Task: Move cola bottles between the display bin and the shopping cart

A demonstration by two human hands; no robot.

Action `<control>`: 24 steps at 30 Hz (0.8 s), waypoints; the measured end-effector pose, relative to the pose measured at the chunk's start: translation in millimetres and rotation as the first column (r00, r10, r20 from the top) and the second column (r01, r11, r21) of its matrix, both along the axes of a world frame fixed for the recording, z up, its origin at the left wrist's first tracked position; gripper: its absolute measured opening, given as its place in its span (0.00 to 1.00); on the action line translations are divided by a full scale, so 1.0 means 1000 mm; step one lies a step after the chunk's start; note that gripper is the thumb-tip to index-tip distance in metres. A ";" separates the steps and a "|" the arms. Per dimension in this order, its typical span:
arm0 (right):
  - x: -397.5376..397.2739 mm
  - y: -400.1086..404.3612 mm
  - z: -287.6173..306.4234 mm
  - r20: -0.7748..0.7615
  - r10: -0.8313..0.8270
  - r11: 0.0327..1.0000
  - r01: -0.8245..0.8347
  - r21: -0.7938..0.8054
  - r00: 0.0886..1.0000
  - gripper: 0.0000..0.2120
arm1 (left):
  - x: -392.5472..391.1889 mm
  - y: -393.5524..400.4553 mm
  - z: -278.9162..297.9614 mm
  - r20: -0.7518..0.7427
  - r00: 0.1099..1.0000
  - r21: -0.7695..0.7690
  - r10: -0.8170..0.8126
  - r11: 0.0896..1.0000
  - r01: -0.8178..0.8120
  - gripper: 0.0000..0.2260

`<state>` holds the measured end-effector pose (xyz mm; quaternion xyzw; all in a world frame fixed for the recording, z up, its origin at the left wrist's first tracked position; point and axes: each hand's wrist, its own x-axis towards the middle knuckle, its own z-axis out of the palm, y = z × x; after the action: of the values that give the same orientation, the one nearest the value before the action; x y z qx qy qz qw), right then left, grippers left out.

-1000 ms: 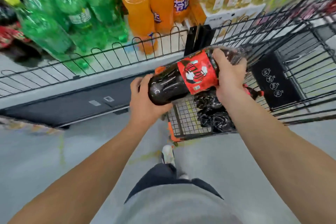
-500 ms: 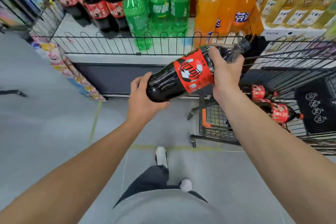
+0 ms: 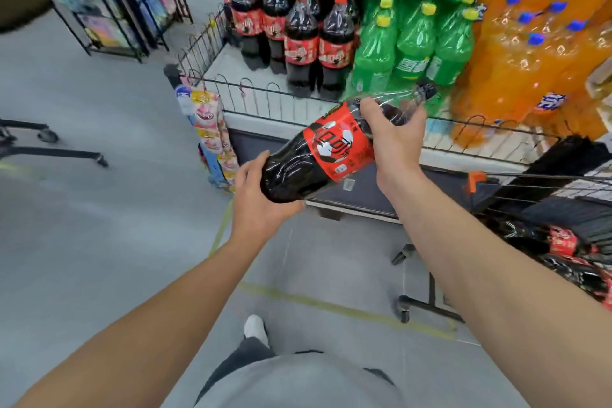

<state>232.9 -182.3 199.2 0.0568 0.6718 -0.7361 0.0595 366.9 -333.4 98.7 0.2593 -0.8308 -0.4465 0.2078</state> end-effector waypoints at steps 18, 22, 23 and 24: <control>-0.085 -0.213 0.005 -0.066 -0.089 0.995 0.091 0.027 0.994 0.26 | -0.094 -0.222 0.006 -0.007 0.999 -0.004 -0.053 0.999 0.053 0.47; -0.140 -0.246 -0.001 -0.068 -0.122 0.992 0.124 0.022 0.990 0.27 | -0.154 -0.257 0.003 0.004 0.997 -0.020 -0.071 0.997 0.071 0.46; -0.155 -0.255 -0.001 -0.063 -0.125 0.992 0.127 0.022 0.990 0.28 | -0.170 -0.266 0.003 0.009 0.997 -0.024 -0.077 0.997 0.077 0.46; -0.169 -0.263 0.000 -0.061 -0.135 0.990 0.137 0.028 0.989 0.29 | -0.186 -0.275 0.004 0.014 0.996 -0.037 -0.087 0.995 0.088 0.46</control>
<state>64.0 -445.0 199.1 0.0816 0.6796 -0.7289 -0.0118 181.4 -608.3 102.4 0.2215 -0.8510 -0.4377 0.1876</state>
